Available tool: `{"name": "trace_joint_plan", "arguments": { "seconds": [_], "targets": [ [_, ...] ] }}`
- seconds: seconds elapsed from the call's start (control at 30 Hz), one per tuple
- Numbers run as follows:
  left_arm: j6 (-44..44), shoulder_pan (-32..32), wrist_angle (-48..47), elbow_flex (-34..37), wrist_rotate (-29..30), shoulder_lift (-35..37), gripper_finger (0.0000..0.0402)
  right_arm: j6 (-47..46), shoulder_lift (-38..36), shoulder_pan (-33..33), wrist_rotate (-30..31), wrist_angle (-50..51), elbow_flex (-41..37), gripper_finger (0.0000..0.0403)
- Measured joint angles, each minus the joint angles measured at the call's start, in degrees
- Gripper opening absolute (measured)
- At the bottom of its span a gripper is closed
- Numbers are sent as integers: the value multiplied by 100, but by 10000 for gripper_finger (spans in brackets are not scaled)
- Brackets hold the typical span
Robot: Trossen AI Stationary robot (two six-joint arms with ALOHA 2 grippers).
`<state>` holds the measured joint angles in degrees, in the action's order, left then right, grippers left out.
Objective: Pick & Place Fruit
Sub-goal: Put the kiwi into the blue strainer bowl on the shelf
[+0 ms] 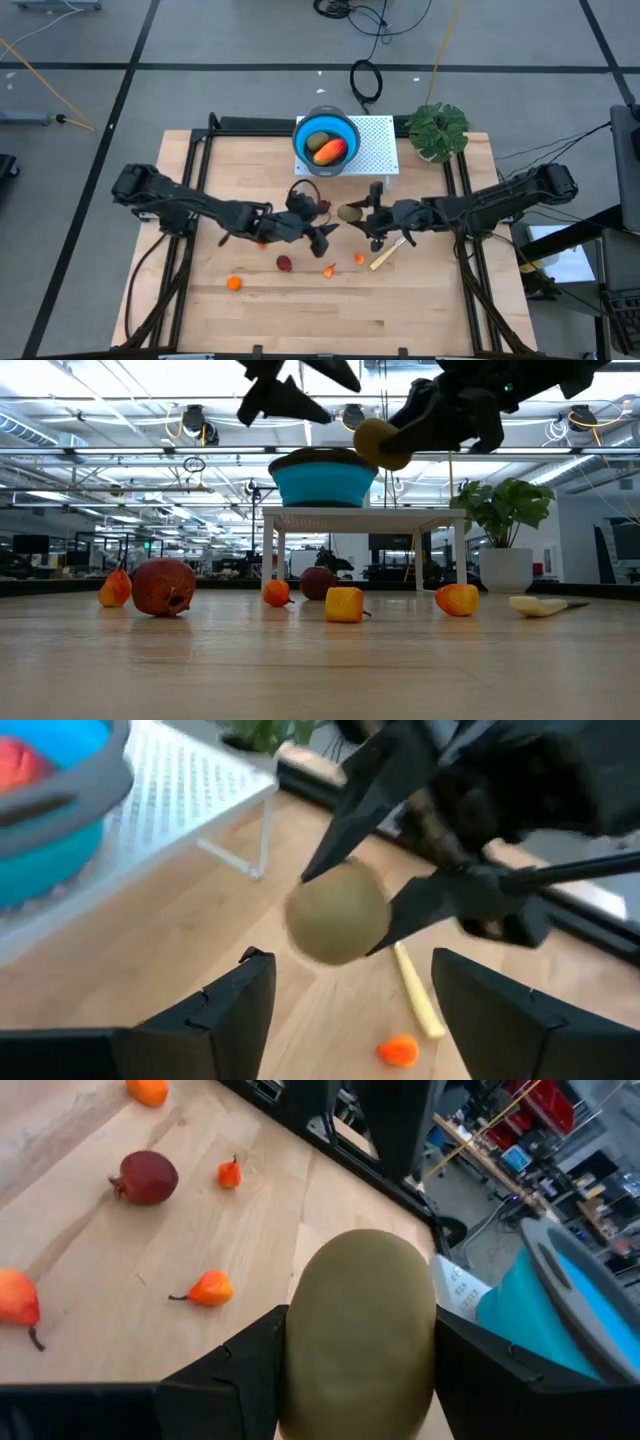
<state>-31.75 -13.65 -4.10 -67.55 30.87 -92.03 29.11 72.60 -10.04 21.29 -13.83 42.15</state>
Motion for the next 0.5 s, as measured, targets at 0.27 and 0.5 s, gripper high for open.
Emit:
{"name": "trace_joint_plan", "arguments": {
  "seconds": [0.27,0.5],
  "targets": [
    [-35,63,621,-77,-415,-402,314,72,0,-138,142,116,0,203],
    [-110,94,976,-83,-386,-573,321,77,0,-159,131,137,0,203]
  ]
}}
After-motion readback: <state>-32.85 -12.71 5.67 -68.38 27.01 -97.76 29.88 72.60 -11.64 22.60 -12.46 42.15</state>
